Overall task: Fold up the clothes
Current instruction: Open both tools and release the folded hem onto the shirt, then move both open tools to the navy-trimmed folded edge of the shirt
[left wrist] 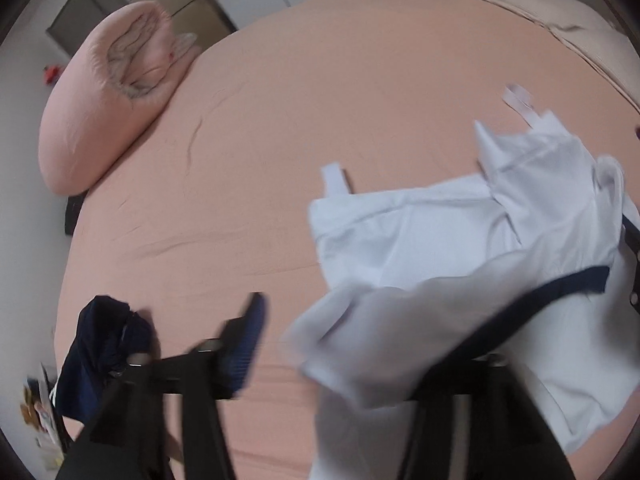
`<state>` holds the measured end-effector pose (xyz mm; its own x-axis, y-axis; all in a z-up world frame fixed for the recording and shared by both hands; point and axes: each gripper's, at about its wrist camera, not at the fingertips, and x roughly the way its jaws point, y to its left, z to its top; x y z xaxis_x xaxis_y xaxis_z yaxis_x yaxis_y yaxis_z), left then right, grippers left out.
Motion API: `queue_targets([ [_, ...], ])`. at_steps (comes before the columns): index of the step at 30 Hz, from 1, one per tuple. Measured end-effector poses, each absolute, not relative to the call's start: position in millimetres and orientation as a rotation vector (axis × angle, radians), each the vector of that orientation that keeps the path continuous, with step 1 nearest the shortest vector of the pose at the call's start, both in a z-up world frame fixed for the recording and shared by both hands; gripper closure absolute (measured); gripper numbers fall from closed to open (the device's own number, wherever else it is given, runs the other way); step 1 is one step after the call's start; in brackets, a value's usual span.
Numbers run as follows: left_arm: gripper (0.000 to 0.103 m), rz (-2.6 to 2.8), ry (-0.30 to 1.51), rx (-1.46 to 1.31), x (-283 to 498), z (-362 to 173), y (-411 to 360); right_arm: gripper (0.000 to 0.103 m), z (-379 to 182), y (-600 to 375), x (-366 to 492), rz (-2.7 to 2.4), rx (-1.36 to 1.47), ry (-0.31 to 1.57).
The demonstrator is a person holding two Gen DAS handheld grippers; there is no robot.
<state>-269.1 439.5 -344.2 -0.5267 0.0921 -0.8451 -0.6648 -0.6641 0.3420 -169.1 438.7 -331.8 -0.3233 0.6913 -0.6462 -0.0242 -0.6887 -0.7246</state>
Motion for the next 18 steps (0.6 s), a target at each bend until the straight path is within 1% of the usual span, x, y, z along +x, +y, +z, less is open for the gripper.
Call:
queue_targets([
  [5, 0.041, 2.218, 0.849, -1.152, -272, -336, 431, 0.037, -328, 450, -168, 2.079, -1.471, -0.728],
  [11, 0.041, 2.206, 0.753, -1.177, -273, -329, 420, 0.037, -315, 473, -161, 2.16, -1.475, -0.453],
  [15, 0.041, 2.238, 0.623, -1.237, -280, -327, 409, 0.037, -295, 479, -147, 2.212, -1.43, -0.283],
  [18, 0.041, 2.248, 0.521, -1.254, -278, -320, 400, 0.037, -280, 478, -135, 2.275, -1.384, -0.112],
])
